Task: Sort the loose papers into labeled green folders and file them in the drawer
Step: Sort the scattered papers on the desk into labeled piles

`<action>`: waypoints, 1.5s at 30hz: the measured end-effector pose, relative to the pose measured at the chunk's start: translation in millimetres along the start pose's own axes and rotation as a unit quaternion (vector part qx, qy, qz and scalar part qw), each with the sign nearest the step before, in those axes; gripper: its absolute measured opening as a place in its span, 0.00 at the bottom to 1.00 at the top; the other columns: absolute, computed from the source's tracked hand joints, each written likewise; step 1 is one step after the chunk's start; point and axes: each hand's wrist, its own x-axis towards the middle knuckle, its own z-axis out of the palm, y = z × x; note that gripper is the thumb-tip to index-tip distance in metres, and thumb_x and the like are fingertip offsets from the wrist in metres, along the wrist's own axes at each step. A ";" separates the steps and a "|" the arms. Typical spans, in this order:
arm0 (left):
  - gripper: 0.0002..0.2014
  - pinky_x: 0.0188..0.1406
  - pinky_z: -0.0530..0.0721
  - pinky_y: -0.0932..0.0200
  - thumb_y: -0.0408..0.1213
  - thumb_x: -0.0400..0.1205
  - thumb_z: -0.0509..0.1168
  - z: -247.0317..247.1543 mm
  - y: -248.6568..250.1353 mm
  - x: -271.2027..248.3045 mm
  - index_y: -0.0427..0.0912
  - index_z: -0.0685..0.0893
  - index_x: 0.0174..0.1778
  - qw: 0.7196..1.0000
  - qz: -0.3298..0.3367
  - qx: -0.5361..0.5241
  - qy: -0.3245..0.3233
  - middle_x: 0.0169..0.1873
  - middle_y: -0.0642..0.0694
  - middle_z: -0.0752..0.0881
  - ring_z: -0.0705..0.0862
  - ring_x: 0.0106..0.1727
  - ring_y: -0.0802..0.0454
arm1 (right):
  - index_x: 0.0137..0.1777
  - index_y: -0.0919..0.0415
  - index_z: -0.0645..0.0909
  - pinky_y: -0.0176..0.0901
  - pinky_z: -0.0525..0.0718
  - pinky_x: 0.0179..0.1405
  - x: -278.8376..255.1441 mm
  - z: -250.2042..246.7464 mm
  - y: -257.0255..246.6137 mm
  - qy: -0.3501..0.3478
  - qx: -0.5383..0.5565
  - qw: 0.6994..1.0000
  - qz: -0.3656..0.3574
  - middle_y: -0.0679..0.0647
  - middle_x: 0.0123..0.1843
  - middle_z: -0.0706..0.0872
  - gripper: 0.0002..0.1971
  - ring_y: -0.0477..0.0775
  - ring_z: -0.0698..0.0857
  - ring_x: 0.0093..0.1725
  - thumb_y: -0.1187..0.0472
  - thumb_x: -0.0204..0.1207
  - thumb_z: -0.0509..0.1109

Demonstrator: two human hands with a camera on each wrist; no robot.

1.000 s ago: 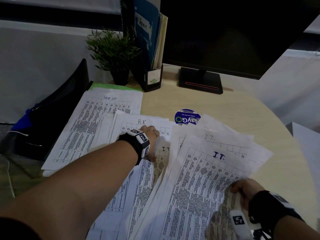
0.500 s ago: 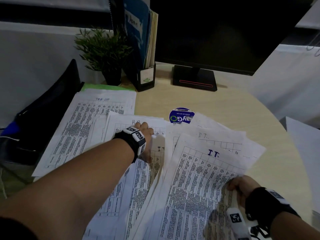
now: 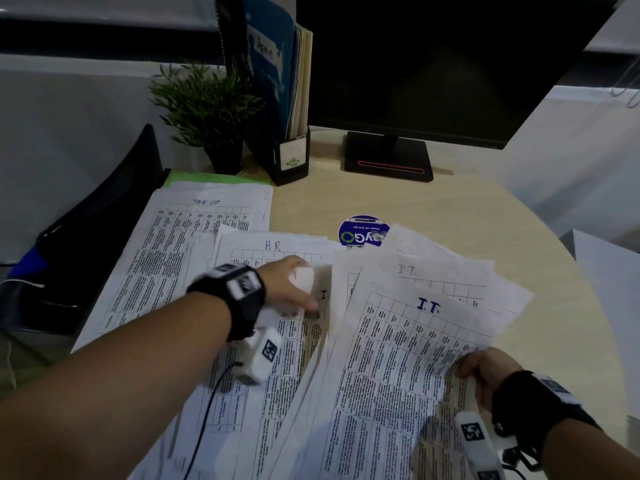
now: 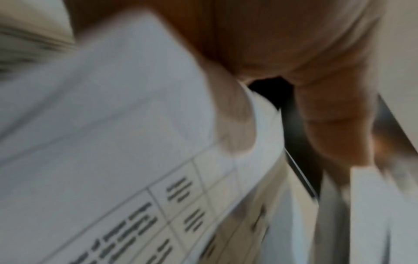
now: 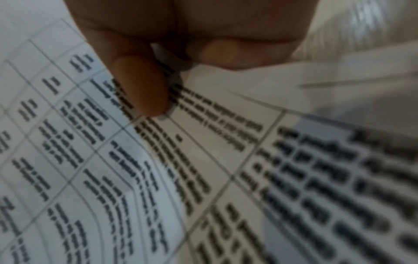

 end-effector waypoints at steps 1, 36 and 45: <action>0.38 0.52 0.83 0.48 0.46 0.72 0.76 -5.1 -4.1 -8.5 0.49 0.66 0.77 0.995 -0.019 -0.100 -0.005 0.63 0.43 0.80 0.83 0.57 0.44 | 0.25 0.76 0.79 0.40 0.78 0.10 2.5 0.4 2.3 0.003 0.000 1.000 0.000 0.65 0.16 0.79 0.14 0.59 0.76 0.10 0.86 0.66 0.59; 0.27 0.62 0.81 0.54 0.39 0.69 0.77 60.3 138.8 -146.5 0.41 0.82 0.65 0.907 0.316 -0.256 0.109 0.60 0.43 0.87 0.84 0.63 0.47 | 0.45 0.54 0.90 0.50 0.90 0.46 -105.2 -80.0 -85.0 -0.125 0.173 0.863 -0.458 0.52 0.47 0.92 0.30 0.53 0.91 0.47 0.42 0.40 0.88; 0.15 0.39 0.86 0.65 0.28 0.69 0.77 95.8 166.7 -129.4 0.42 0.88 0.51 0.827 0.346 -0.365 0.251 0.43 0.51 0.91 0.90 0.44 0.59 | 0.55 0.62 0.82 0.26 0.83 0.31 -119.1 -112.2 -62.2 -0.029 0.223 0.841 -0.492 0.46 0.46 0.88 0.18 0.34 0.87 0.39 0.70 0.65 0.77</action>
